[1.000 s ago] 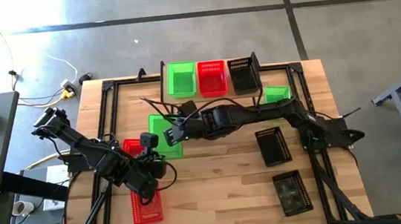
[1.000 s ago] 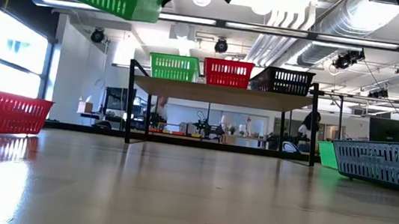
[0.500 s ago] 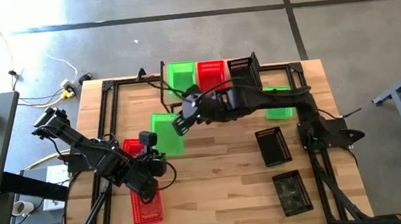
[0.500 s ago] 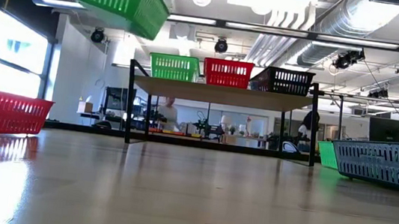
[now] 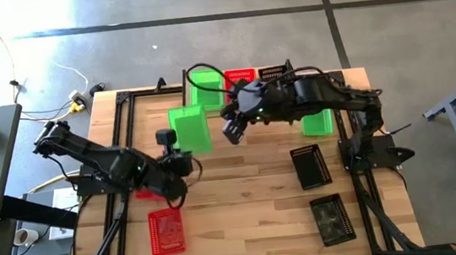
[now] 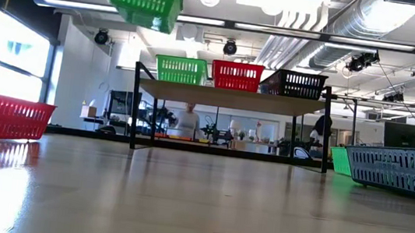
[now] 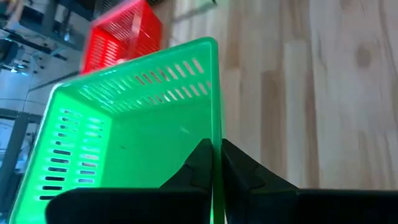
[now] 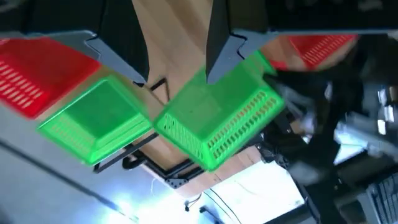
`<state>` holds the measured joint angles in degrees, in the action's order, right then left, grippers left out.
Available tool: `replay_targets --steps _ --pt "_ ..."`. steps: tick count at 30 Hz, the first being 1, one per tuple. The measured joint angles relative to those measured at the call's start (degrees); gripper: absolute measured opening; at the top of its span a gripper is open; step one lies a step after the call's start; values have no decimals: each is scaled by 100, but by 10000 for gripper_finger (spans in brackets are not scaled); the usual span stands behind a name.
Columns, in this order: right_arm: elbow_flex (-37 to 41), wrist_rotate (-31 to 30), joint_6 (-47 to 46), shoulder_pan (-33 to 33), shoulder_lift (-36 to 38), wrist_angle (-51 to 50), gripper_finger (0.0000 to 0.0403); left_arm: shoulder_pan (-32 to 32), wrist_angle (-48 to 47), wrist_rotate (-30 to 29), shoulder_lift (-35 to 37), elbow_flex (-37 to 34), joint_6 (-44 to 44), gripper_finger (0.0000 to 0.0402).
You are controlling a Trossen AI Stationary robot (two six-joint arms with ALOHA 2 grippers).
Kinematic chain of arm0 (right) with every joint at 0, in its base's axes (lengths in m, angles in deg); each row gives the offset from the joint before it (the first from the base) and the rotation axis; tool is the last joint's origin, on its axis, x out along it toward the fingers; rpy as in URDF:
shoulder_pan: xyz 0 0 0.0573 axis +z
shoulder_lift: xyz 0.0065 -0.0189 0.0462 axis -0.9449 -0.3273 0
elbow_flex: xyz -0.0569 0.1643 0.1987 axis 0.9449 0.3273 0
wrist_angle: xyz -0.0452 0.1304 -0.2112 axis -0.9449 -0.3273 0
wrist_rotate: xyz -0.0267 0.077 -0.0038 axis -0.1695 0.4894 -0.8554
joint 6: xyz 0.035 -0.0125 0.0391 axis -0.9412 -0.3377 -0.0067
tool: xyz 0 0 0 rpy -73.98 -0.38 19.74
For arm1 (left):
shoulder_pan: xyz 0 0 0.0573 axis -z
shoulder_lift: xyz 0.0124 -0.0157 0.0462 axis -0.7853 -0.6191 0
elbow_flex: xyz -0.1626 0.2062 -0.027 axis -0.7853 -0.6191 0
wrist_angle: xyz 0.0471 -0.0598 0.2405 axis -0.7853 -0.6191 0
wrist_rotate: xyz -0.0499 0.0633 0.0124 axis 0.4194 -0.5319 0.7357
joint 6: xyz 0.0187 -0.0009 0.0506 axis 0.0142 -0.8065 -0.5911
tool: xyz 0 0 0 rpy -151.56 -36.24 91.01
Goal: Stack baskets on shelf by color
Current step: Stack the bottom green bin on top of the green bin on the shelf
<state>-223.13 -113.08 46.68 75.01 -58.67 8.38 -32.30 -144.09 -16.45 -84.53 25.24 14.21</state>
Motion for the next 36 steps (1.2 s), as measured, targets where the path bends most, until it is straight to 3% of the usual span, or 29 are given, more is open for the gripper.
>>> replay_targets --steps 8,16,24,32,36 --pt "0 2 475 0 282 -517 144 -959 1016 219 680 2 -1255 3" --pt "0 0 766 0 345 -683 144 -2103 1895 1759 983 2 -2838 3" --pt "0 -225 770 -20 345 -675 144 -3418 2065 3629 903 0 -3856 3" --pt "0 -291 743 -244 343 -589 144 -4671 2431 4736 870 2 -4260 3" --pt "0 -291 644 -437 343 -503 144 -4951 2456 4804 637 2 -4428 3"
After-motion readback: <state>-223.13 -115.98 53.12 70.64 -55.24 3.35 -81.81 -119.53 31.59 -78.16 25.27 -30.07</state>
